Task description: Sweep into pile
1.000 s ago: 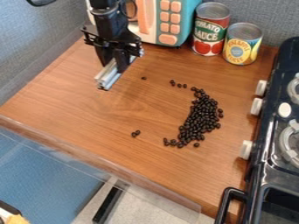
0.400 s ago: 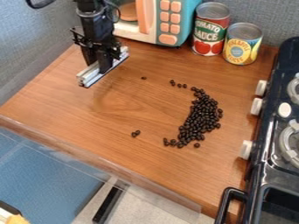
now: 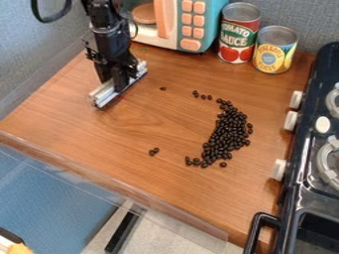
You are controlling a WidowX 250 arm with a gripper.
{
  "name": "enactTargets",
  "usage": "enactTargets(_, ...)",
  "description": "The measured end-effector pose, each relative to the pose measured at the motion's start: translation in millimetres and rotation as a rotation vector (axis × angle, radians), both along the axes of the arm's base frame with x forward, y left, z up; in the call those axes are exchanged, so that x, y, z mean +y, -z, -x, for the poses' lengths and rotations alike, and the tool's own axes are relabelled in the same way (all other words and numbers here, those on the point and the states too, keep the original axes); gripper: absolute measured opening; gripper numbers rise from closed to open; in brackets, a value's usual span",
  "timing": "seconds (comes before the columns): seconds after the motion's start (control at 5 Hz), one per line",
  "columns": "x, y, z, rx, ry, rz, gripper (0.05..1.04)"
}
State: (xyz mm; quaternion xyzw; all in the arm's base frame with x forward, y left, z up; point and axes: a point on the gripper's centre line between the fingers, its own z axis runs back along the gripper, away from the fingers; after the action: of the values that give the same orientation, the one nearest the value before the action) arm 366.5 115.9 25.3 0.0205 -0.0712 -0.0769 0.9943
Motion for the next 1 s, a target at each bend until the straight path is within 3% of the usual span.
enactTargets(0.8,-23.8,7.3,-2.9,-0.047,0.038,-0.019,0.366)
enactTargets(1.0,-50.5,7.3,-8.6,-0.051,0.081,-0.003,0.365)
